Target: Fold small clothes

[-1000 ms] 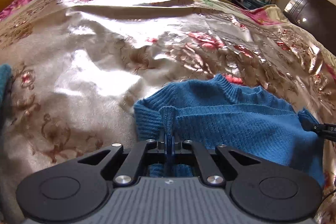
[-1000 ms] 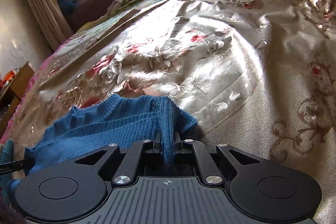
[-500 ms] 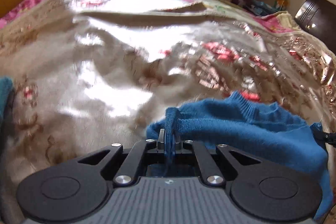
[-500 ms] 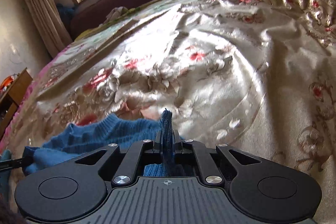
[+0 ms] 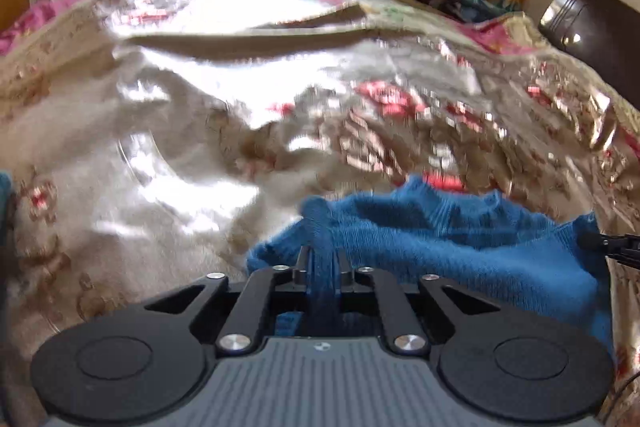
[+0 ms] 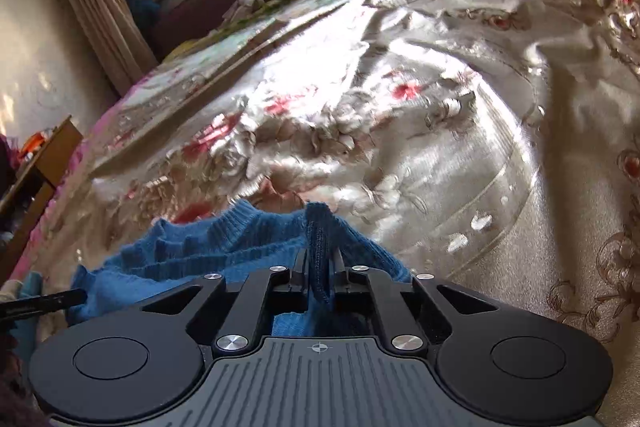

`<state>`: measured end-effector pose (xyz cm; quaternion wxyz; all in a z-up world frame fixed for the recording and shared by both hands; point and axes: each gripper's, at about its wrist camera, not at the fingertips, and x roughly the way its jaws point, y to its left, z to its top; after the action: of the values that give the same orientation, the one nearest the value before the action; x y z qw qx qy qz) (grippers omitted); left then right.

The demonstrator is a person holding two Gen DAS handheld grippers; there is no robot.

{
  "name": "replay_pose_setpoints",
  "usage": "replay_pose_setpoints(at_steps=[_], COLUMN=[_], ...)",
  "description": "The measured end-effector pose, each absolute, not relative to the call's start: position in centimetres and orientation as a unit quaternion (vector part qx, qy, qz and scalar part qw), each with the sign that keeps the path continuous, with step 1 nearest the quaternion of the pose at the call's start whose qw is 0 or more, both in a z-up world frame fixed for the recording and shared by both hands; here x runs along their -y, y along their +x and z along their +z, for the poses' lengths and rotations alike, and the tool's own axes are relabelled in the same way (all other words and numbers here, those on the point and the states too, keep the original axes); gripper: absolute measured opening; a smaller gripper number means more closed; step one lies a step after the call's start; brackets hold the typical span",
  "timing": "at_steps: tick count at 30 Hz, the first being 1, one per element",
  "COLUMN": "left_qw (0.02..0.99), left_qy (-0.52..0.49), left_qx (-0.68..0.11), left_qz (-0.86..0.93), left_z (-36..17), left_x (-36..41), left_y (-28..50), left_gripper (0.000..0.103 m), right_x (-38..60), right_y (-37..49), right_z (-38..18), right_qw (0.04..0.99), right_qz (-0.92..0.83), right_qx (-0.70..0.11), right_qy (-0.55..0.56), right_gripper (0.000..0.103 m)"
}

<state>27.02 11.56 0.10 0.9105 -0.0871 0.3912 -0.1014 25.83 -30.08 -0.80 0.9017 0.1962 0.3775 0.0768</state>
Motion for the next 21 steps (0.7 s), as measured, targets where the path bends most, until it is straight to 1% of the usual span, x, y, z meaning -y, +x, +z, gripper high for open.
replay_pose_setpoints(at_steps=[2, 4, 5, 6, 8, 10, 13, 16, 19, 21], left_qw=[0.918, 0.921, 0.920, 0.917, 0.914, 0.911, 0.901, 0.889, 0.884, 0.884], left_qy=[-0.098, -0.075, -0.071, -0.079, -0.096, -0.108, -0.137, -0.158, -0.155, -0.129], left_qx=[-0.375, -0.377, -0.381, -0.387, -0.390, -0.393, -0.403, -0.416, -0.422, -0.429], left_qz=[-0.083, -0.057, -0.051, -0.054, -0.057, -0.061, -0.078, -0.105, -0.129, -0.133], left_z=[0.6, 0.4, 0.3, 0.1, 0.1, 0.3, 0.4, -0.1, -1.0, -1.8], left_x=[-12.3, -12.3, -12.4, -12.7, -13.5, -14.3, -15.4, -15.2, -14.1, -13.0], left_y=[27.3, 27.7, 27.7, 27.4, 26.3, 24.5, 20.8, 16.5, 14.2, 13.9], left_gripper=[0.015, 0.015, 0.015, 0.015, 0.015, 0.015, 0.017, 0.022, 0.028, 0.031], right_x=[30.8, 31.2, 31.1, 30.9, 30.5, 30.7, 31.4, 31.1, 29.8, 28.6], right_y=[25.6, 26.1, 26.4, 26.8, 27.0, 26.1, 24.5, 22.6, 20.6, 19.2], right_z=[0.3, 0.6, 0.3, -0.2, -1.0, -1.0, -0.3, 0.8, 1.8, 2.2], right_qw=[0.911, 0.914, 0.913, 0.911, 0.904, 0.908, 0.912, 0.920, 0.927, 0.928], right_qz=[0.069, 0.054, 0.046, 0.040, 0.036, 0.030, 0.023, 0.023, 0.037, 0.053], right_qx=[-0.347, -0.336, -0.345, -0.358, -0.384, -0.376, -0.363, -0.350, -0.339, -0.339], right_qy=[0.215, 0.221, 0.212, 0.201, 0.183, 0.181, 0.193, 0.173, 0.160, 0.148], right_gripper=[0.006, 0.006, 0.008, 0.015, 0.015, 0.015, 0.020, 0.020, 0.022, 0.027])
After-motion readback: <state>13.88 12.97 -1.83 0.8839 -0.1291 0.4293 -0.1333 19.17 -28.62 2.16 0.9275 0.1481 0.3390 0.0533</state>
